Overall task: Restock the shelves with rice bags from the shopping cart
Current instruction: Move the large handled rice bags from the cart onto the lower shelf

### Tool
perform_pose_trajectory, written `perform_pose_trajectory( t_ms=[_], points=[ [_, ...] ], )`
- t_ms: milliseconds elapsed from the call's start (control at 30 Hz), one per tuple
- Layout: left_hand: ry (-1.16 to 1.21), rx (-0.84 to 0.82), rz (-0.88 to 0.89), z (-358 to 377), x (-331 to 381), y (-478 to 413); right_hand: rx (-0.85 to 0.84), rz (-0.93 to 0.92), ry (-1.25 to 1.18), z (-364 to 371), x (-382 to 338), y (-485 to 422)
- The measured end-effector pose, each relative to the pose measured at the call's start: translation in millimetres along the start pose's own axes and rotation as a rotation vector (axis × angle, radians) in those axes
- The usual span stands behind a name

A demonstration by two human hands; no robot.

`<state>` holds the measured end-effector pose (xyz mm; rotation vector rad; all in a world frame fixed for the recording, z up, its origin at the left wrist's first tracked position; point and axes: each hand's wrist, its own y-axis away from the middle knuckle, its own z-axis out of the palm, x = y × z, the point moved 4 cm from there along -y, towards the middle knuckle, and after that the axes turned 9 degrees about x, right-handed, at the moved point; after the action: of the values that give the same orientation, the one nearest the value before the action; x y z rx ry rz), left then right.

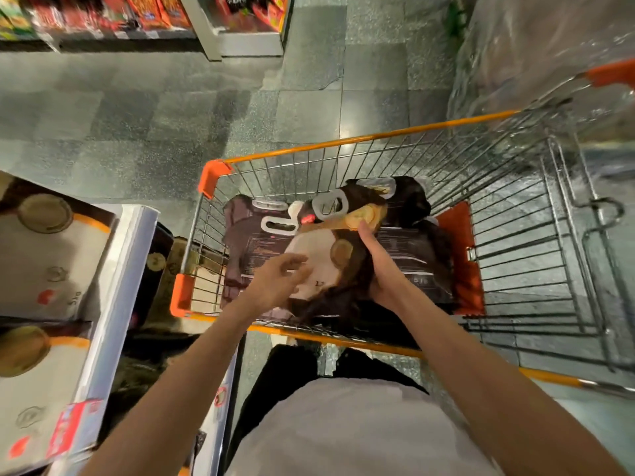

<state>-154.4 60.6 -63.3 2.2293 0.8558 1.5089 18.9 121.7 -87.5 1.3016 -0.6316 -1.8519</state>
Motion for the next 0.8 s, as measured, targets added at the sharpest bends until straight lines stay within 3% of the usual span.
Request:
perform_pose_trajectory(
  t_ms=[100,267,500,800],
  points=[
    [-0.051,0.022,-0.039,13,-20,-14,0.166,-0.007,0.025,-46,2,-2],
    [-0.135,0.239,-0.093,7,-32,-36,0.363,-0.018,0.187,-76,3,-8],
    [-0.024,0.083,-0.31,10,-47,-58,0.513,-0.085,0.436,-89,-2,-11],
    [-0.012,-0.017,-0.295,9,-56,-81,0.498,-0.089,0.314,-69,4,-4]
  ],
)
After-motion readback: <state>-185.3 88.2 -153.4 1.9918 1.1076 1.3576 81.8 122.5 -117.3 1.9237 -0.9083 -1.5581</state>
